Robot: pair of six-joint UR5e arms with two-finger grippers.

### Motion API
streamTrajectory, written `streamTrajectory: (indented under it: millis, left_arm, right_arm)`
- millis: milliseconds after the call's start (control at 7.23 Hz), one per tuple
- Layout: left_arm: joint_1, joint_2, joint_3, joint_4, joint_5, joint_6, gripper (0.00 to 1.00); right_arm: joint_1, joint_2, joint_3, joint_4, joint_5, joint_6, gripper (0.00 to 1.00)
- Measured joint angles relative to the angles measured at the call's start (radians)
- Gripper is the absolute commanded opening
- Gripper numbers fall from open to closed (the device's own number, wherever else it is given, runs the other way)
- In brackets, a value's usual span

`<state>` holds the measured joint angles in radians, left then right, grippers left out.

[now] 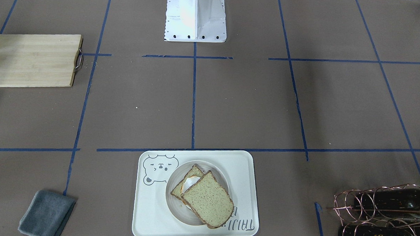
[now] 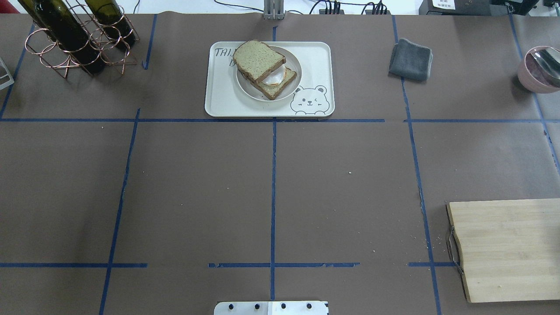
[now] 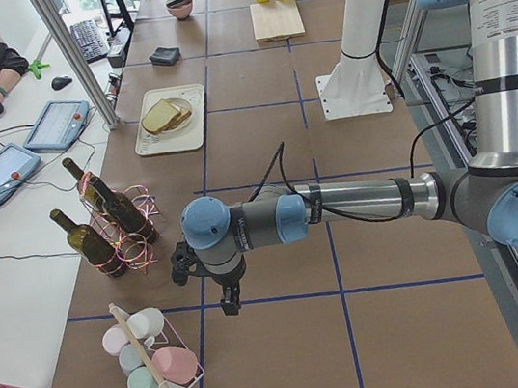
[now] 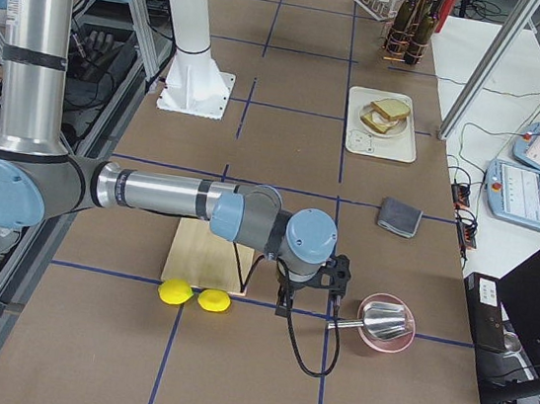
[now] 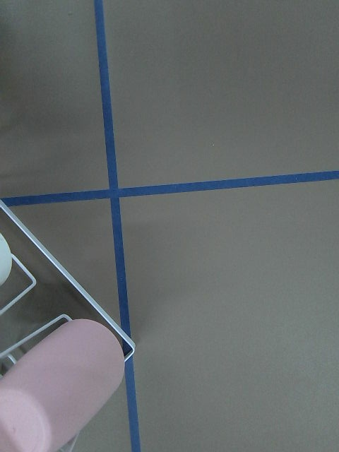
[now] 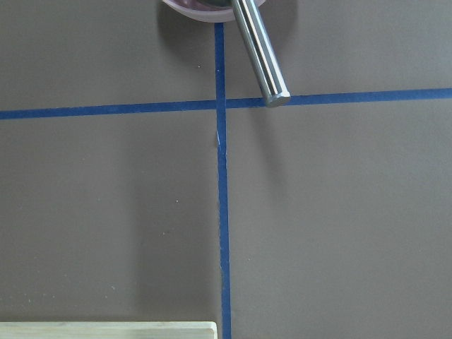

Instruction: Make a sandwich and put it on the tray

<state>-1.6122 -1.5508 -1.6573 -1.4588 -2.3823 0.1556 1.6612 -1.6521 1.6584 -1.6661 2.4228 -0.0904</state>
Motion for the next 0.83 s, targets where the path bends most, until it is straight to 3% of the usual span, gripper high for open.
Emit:
streamTrajectory:
  millis: [830]
  left_arm:
    - [0.0,0.0,-0.003,-0.001,0.002,-0.001,1.0]
  right_arm:
    - [0.002,-0.007,-0.002,0.028,-0.008,0.012,1.0]
